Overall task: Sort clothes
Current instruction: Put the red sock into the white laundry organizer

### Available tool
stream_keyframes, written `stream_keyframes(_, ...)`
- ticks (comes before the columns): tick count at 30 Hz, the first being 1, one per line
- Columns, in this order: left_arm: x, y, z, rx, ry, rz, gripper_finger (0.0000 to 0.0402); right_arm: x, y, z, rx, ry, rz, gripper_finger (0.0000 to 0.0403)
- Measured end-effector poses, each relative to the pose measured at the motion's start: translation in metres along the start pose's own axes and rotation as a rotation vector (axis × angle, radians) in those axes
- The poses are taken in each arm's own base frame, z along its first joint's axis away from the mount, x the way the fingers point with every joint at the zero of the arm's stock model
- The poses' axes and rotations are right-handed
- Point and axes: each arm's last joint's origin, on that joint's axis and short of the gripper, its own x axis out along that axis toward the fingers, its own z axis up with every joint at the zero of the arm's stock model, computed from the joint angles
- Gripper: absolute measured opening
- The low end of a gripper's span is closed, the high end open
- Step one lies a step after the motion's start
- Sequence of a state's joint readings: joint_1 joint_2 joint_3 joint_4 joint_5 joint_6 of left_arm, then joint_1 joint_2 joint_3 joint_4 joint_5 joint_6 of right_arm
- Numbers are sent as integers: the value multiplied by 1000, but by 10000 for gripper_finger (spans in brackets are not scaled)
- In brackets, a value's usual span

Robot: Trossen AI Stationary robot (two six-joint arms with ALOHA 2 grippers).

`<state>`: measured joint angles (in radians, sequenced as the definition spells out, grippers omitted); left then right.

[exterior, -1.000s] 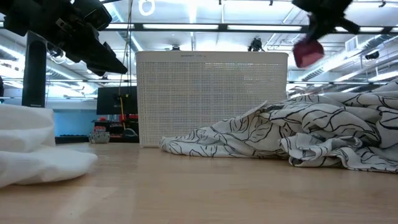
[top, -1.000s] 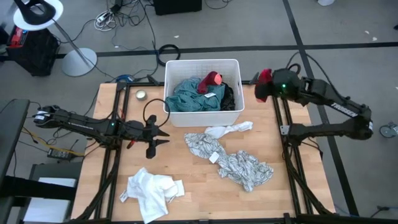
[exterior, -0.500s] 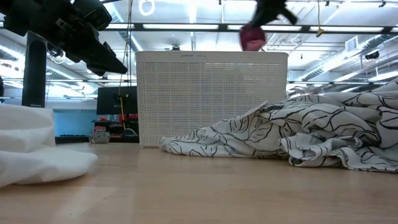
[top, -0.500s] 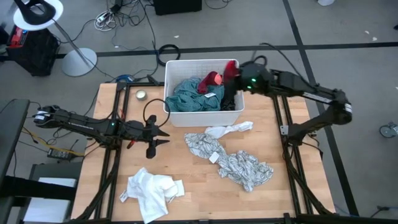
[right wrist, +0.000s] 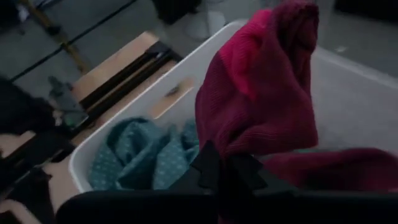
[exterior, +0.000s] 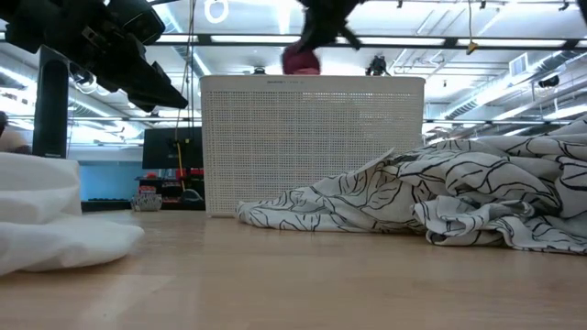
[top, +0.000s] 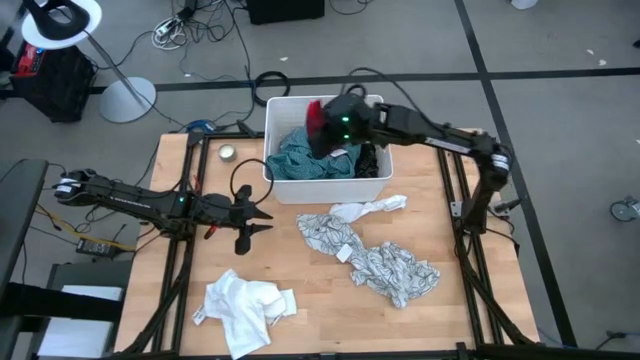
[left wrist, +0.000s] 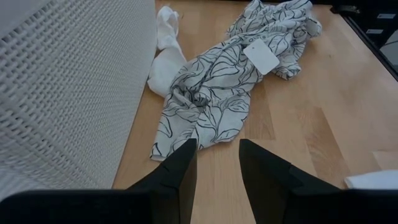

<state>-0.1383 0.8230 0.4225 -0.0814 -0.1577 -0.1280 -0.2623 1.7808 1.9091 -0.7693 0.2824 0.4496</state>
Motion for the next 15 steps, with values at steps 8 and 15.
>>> stream_keyframes(8,0,0,0,0,0,-3,126,62,0,-12,1,138,40,4)
stream_keyframes(15,0,0,0,0,0,-2,126,106,-24,-28,85,264,-52,4)
